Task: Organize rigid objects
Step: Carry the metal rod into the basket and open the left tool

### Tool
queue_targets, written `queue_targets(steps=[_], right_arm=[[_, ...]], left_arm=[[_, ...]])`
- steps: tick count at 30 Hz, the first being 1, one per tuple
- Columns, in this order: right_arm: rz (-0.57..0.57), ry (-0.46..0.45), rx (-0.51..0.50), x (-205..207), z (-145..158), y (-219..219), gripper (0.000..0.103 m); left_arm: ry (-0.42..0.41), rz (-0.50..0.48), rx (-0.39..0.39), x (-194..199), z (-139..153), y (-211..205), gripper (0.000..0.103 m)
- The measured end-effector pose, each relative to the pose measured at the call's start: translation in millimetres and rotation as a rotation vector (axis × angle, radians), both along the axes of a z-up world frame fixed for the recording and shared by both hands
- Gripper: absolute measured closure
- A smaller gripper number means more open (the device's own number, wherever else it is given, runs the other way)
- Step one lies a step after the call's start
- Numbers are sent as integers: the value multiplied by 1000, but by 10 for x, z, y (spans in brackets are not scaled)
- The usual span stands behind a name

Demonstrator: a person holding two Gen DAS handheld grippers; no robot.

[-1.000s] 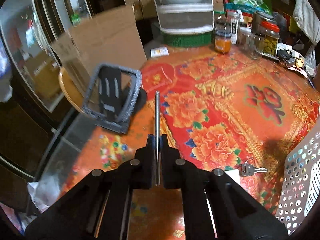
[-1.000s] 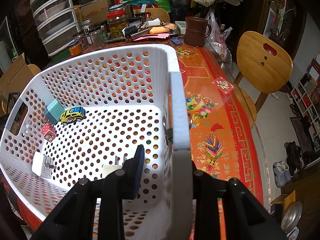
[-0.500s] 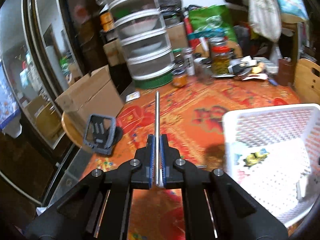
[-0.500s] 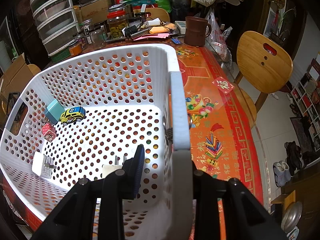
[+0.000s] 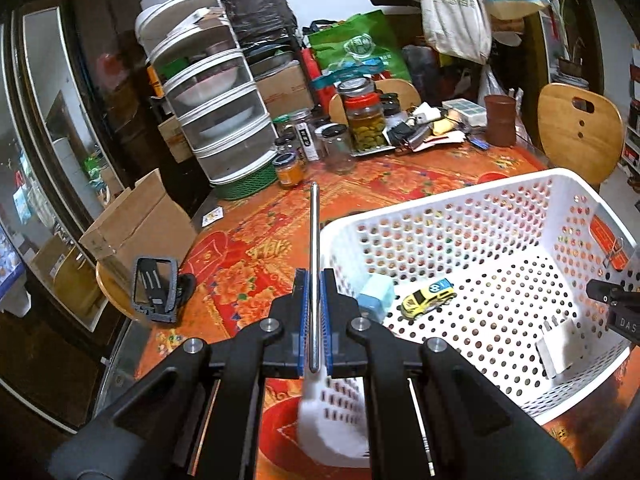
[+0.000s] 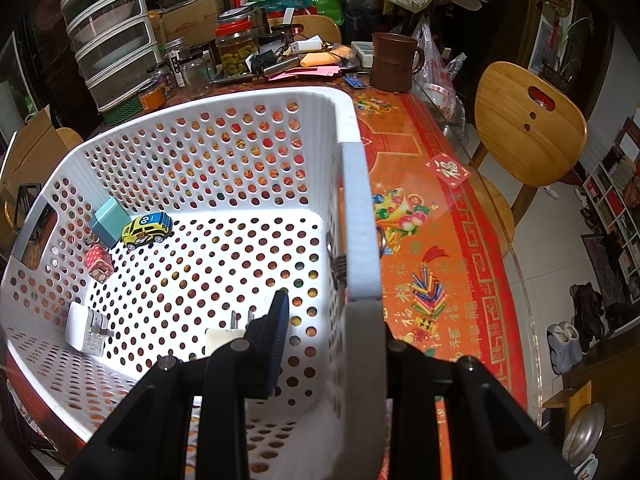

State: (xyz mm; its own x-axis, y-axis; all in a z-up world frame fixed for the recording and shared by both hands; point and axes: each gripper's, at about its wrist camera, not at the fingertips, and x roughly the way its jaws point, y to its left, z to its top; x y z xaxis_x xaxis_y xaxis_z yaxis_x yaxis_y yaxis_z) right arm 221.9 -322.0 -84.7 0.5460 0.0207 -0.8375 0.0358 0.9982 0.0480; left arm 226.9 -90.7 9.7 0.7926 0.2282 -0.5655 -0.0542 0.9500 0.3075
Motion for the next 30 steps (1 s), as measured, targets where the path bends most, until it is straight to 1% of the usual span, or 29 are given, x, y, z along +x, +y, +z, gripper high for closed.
queue_targets(steps=[5,10,15,19,23,24,25,26,27,28,29,30], right_arm=[[4,-1,3,-7,-5,-4,75],[3,-1,2,-6,-5,-2,75],[4,-1,3,-6,-4,-4,75],[4,-1,2,-6,-4,-4,75],[3,-1,2,-5,-4,-3,75],[3,0,2,-5,-4,-2,75],[3,-1,3,-6,-4,-5,75],[3,-1,3,-6,-4,-4,75],[3,0,2,-5,-4,-3,75],[3,0,2,-5,-4,-3,75],[3,1,1,-4,-5,-7,75],[3,1,0,-5,-7,-11,75]], left_arm=[[19,-14,22,22,-101,-141,98],[40,-24,30,107,-207,-145,98],[79,-50,47,214,-361,-262,98],[113,-66,46,275,-483,-313,97],[129,-82,37,315,-541,-336,97],[126,-87,33,319,-540,-337,95],[123,-95,26,319,-534,-332,90],[114,-100,22,304,-521,-333,65],[97,-106,28,284,-498,-340,24],[59,-111,49,245,-467,-339,7],[27,-114,59,200,-429,-331,1],[5,-120,56,151,-388,-299,1]])
